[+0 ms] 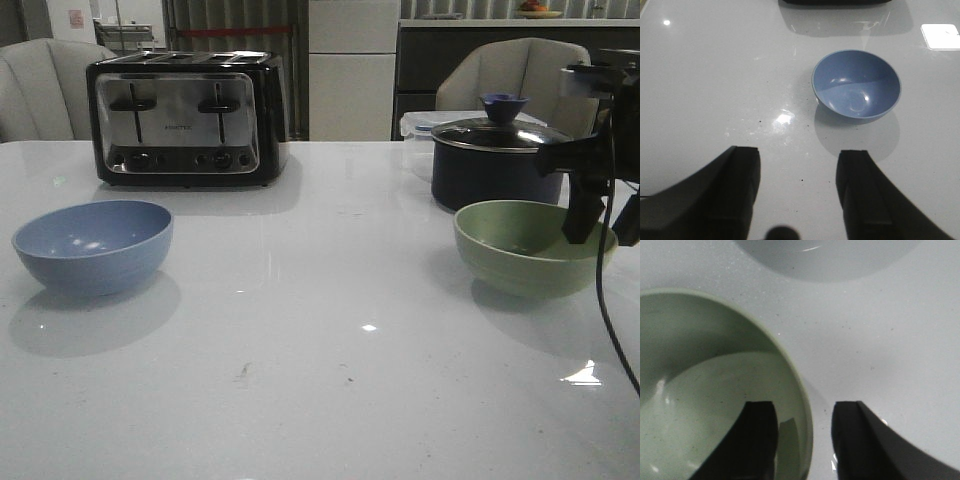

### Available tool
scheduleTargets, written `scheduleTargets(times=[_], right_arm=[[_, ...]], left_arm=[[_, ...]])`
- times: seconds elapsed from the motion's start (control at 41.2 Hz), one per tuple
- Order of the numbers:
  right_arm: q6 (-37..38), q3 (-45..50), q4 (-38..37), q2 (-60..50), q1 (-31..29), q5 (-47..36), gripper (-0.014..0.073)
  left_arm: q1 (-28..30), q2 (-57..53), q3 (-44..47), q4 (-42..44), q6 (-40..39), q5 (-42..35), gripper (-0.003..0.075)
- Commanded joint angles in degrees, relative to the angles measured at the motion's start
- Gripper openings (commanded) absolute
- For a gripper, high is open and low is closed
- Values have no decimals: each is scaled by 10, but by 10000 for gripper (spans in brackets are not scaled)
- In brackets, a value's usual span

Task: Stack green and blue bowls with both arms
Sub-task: 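Lower the right gripper into the pale green bowl and grip its rim, then lift the green bowl and carry it toward the table center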

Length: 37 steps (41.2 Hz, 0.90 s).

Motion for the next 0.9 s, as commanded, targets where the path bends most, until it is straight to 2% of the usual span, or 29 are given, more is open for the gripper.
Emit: scheduleTargets(times=[0.0,0.097,0.243,0.461,0.655,0.873], right_arm=[[0,-21,4,-19,-3,-15,250],[0,-21,4,-18,-3,-15,153],[0,-21,5,-29,-3,-12,94],[-2,-21,5,-89,25,0,91],[-30,-20,9,-132,96,22,91],[-30,-20,28,-117,185,29,91]], left_arm=[[0,2,-16,0,-3,-43,400],[0,2,-16,0,-3,-43,401],[0,2,-16,0,-3,-43,400],[0,2,-16,0,-3,-43,400],[0,2,-16,0,-3,-43,400],[0,2,-16,0,-3,-43,401]])
